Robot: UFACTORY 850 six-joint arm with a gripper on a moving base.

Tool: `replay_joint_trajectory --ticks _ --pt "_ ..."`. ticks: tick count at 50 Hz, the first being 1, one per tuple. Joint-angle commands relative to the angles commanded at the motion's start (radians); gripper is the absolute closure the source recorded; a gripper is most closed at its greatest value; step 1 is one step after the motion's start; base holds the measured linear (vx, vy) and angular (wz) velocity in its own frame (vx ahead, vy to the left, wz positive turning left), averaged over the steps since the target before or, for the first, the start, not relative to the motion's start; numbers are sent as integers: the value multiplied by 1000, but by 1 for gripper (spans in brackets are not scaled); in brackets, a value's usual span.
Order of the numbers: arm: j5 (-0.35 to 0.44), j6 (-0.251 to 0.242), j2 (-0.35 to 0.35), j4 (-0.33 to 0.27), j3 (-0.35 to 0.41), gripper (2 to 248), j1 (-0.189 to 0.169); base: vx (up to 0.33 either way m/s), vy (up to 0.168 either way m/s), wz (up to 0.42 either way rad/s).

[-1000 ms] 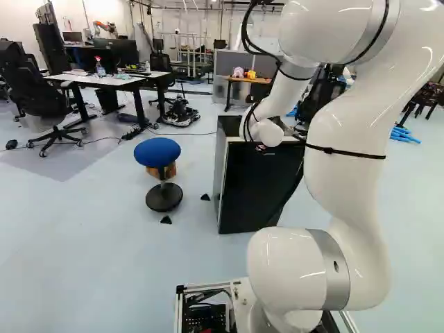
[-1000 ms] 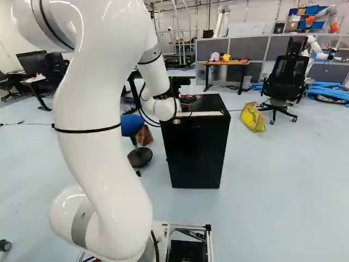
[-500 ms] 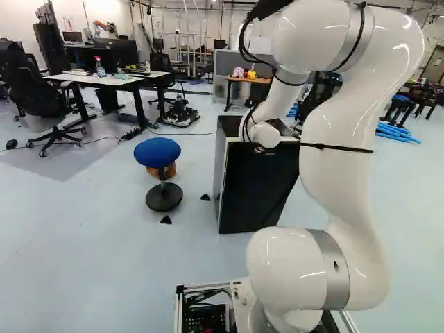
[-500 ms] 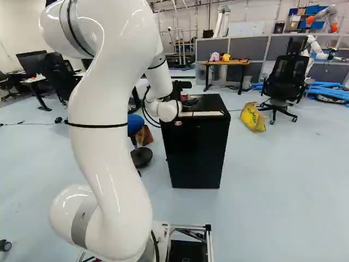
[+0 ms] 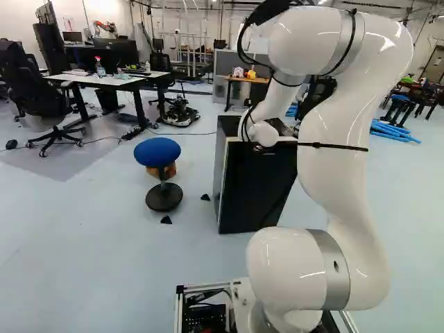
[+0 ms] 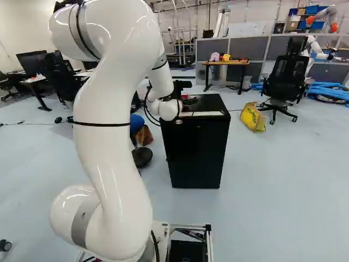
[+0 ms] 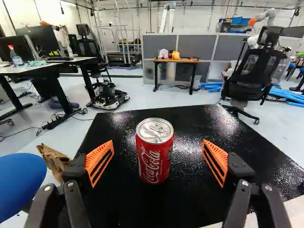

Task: Grab a drink from the fridge

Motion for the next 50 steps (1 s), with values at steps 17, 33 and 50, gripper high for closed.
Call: replay_joint_trajectory --ticks 17,33,50 --pt "0 0 1 0 1 3 2 0 0 0" --pt "0 0 1 0 1 65 2 0 0 0" --pt "0 0 4 0 1 156 2 0 0 0"
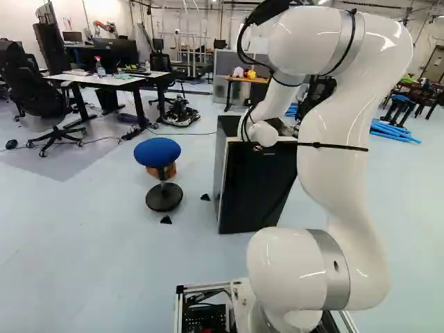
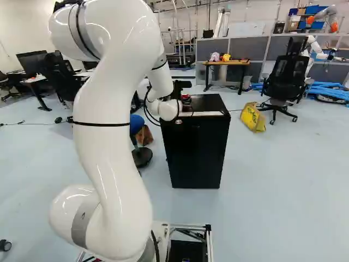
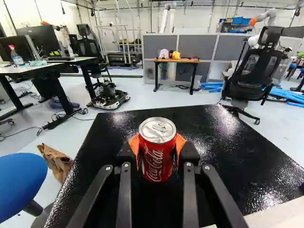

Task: Grab a drink from the fridge

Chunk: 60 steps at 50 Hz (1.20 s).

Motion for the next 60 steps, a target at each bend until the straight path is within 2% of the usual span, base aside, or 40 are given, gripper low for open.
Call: replay_joint_trajectory --ticks 39,60 --pt "0 0 55 0 3 156 0 0 0 0" --pt "-3 0 86 1 39 156 7 0 0 0"
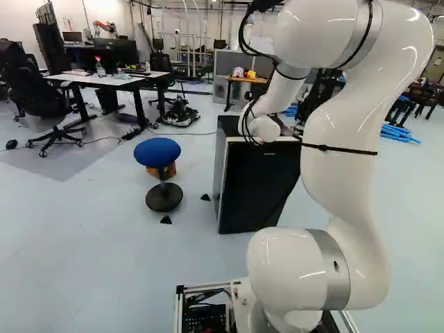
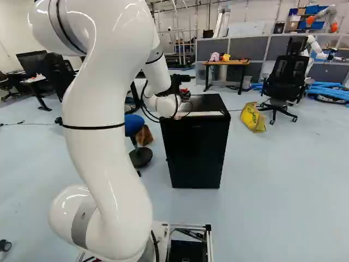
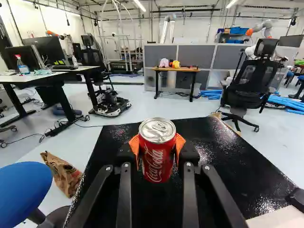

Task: Grab a drink from the fridge

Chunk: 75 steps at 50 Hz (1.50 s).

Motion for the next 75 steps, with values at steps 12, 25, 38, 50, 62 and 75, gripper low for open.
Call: replay_joint_trajectory --ticks 12,25,38,50,62,75 --pt "-4 0 37 1 43 156 8 0 0 0" --pt "-10 0 93 2 108 156 22 0 0 0" --pt "-17 0 164 3 191 156 38 0 0 0" --pt "-25 0 245 5 285 156 57 0 0 0" --pt "-35 0 341 7 397 156 79 0 0 0" --pt "-45 0 438 9 510 156 102 0 0 0"
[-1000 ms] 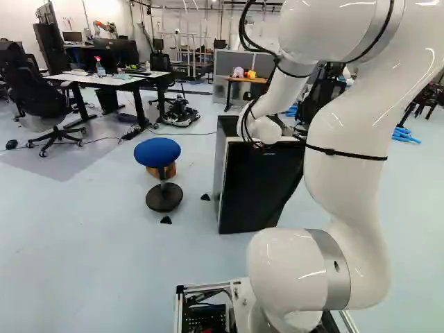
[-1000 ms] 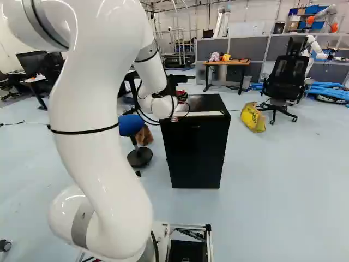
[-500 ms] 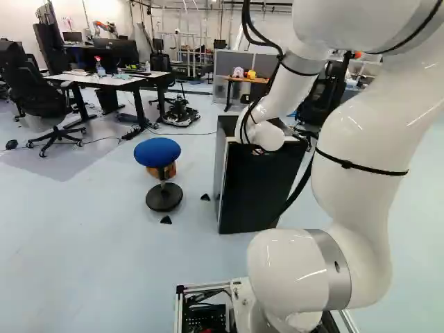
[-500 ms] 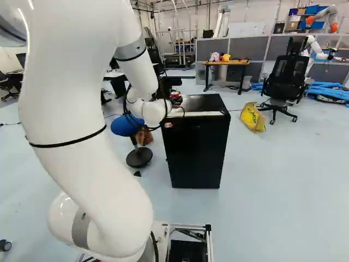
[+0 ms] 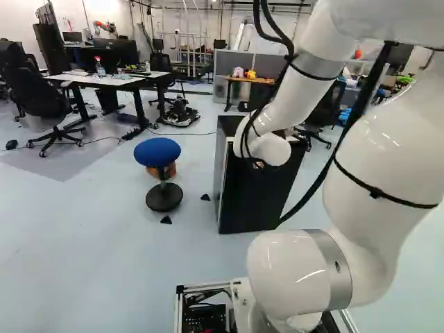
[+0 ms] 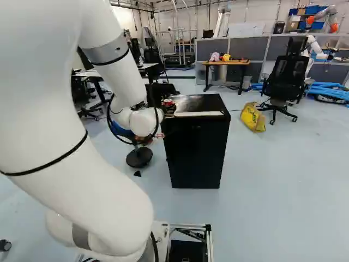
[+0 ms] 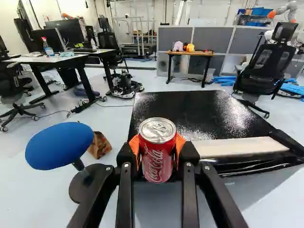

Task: Grab a drink from the fridge

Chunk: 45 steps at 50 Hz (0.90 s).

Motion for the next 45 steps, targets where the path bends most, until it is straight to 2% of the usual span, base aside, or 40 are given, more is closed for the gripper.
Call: replay_joint_trajectory --ticks 22,45 --pt "-13 0 128 3 149 156 30 0 0 0" --pt "-22 0 212 4 247 156 49 0 0 0"
